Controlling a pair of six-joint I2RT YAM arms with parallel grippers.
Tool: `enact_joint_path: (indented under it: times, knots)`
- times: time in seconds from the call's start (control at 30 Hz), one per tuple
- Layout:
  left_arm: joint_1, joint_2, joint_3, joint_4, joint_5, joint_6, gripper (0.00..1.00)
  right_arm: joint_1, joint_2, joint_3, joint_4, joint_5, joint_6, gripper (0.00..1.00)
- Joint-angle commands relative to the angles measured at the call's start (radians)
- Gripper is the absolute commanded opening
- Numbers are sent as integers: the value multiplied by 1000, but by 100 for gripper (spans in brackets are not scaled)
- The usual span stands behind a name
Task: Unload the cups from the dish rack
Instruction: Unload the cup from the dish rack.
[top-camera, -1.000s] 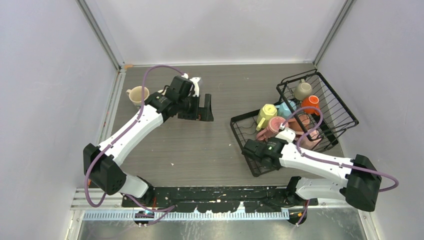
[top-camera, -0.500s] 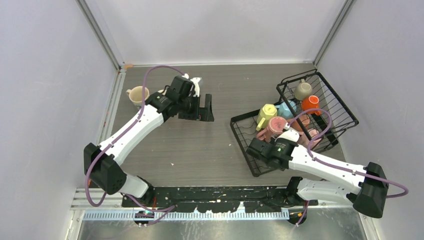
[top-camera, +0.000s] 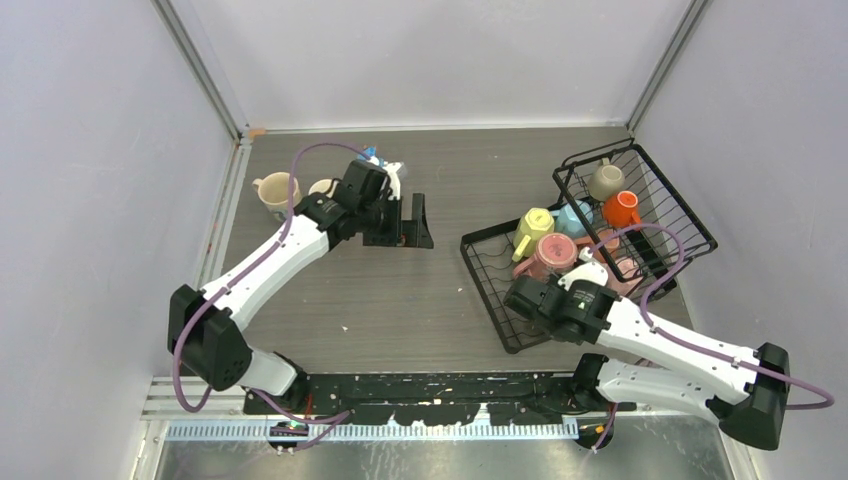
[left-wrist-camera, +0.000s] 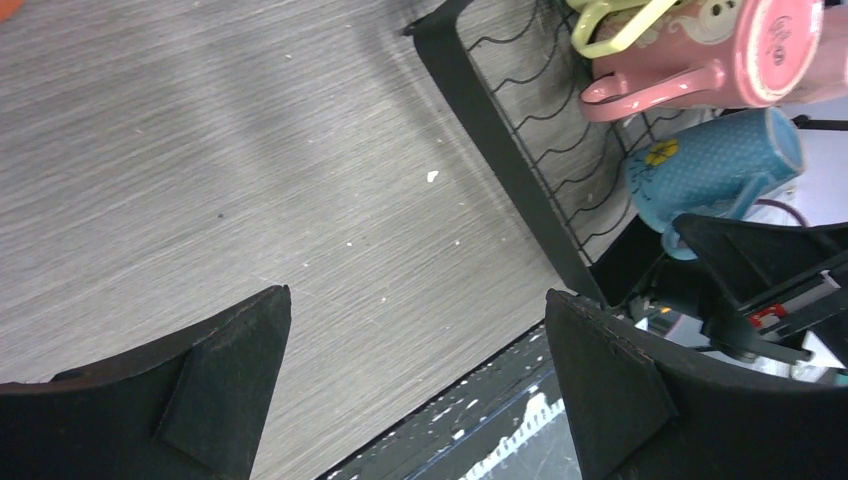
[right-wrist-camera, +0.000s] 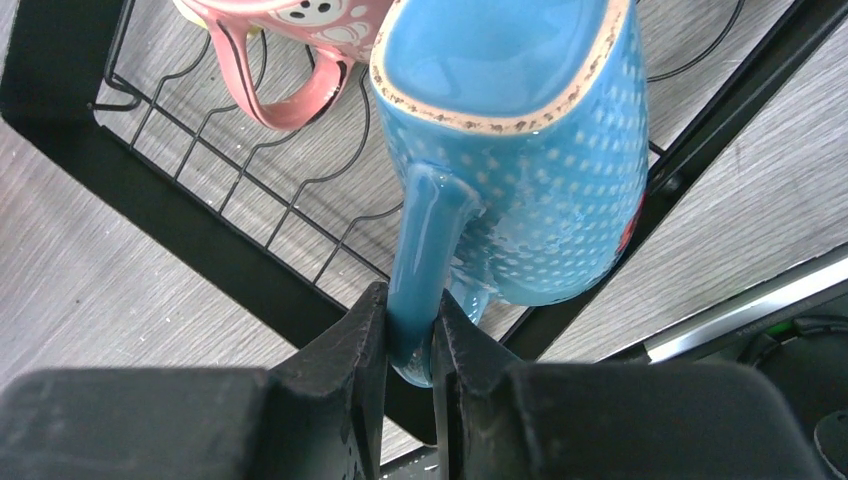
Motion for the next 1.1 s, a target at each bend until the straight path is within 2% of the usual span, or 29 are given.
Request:
enact_joint_path:
  times: [0.0,0.17,0.7,0.97,1.07]
  knots:
    - [-3,-69,-49,113,83,-89,100,4,-28,46,2,11,25,1]
    - [-3,-120,-167,276,161,-259,100,4,-46,67,7,-22,21,1]
    - [-5,-194,-412,662,235,-682,100,5,-67,143,49,-135,-21,1]
    - [-12,-190,-514,823,233,-843,100,4,-71,198,61,-167,-60,1]
    - [-25,-183,-512,834,231,-843,100,5,-71,215,80,-176,-73,1]
